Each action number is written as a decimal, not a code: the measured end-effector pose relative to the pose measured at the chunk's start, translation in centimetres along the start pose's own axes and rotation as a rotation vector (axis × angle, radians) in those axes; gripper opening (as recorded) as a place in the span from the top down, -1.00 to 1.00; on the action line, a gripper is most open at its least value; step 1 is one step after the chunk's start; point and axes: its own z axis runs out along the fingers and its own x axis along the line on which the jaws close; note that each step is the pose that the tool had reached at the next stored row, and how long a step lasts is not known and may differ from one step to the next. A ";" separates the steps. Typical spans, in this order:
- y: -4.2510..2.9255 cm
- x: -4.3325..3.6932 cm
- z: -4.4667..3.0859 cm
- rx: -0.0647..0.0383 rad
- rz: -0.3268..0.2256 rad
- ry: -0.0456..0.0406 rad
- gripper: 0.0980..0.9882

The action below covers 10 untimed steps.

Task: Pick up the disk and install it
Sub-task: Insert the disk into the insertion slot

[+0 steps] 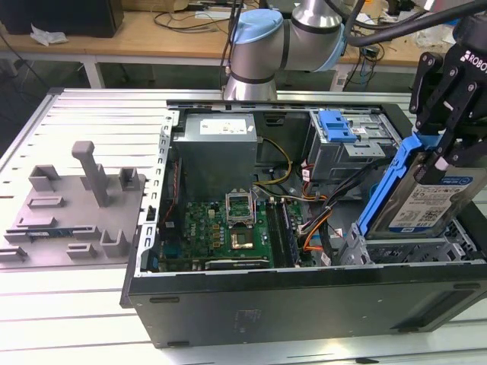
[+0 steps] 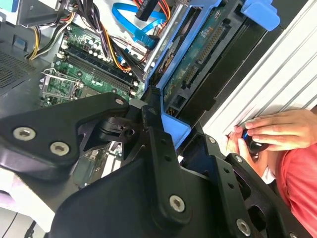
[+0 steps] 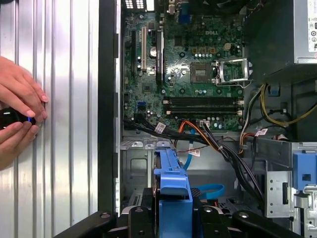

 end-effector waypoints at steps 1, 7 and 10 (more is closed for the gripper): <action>0.00 0.01 0.13 0.000 0.000 0.0001 0.40; -0.03 0.08 0.71 0.000 0.000 0.0000 0.40; -0.04 0.11 1.01 0.000 0.000 0.0001 0.40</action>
